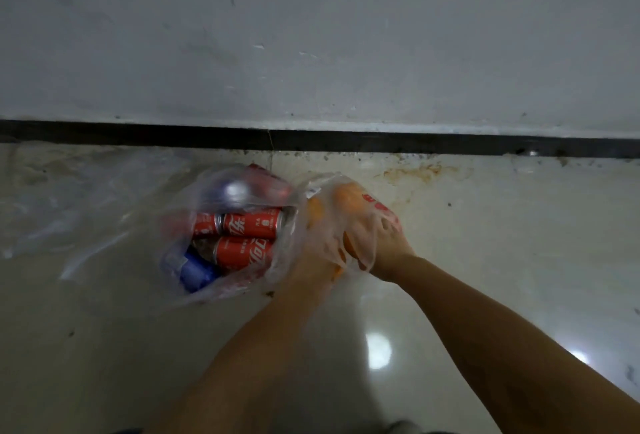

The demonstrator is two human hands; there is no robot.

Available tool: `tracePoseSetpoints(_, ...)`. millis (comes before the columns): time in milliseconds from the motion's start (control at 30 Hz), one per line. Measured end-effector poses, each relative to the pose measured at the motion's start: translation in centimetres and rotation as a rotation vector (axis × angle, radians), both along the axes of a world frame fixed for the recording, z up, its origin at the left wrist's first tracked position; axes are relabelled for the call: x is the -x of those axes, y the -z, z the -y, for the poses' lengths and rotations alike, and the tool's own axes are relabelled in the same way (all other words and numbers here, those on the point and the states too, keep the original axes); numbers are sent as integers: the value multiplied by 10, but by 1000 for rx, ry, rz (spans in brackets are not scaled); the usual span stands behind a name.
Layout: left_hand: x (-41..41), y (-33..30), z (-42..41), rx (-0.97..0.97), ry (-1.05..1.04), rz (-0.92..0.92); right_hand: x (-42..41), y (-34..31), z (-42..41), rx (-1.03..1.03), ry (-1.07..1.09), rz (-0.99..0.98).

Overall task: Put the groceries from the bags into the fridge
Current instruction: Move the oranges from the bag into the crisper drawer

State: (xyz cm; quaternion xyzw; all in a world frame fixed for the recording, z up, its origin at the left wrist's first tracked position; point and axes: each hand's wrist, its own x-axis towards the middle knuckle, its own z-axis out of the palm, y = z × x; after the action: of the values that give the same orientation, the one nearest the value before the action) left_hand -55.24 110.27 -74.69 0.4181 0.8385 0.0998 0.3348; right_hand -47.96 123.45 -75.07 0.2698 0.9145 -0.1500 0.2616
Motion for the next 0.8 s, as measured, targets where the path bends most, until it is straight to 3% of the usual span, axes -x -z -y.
tracePoseSetpoints(133,-25,-84,24,153,145,-80,-34,-98,17,16,-87,71)
tracePoseSetpoints(233,-31,-155,34,63,17,-8,-46,-169,25,80,0,64)
tracePoseSetpoints(500,-19,-373,30,-11,18,90,-79,-383,29,115,177,-90)
tracePoseSetpoints(800,-21,-608,-34,-268,72,-84,-132,-613,0,-39,437,-348)
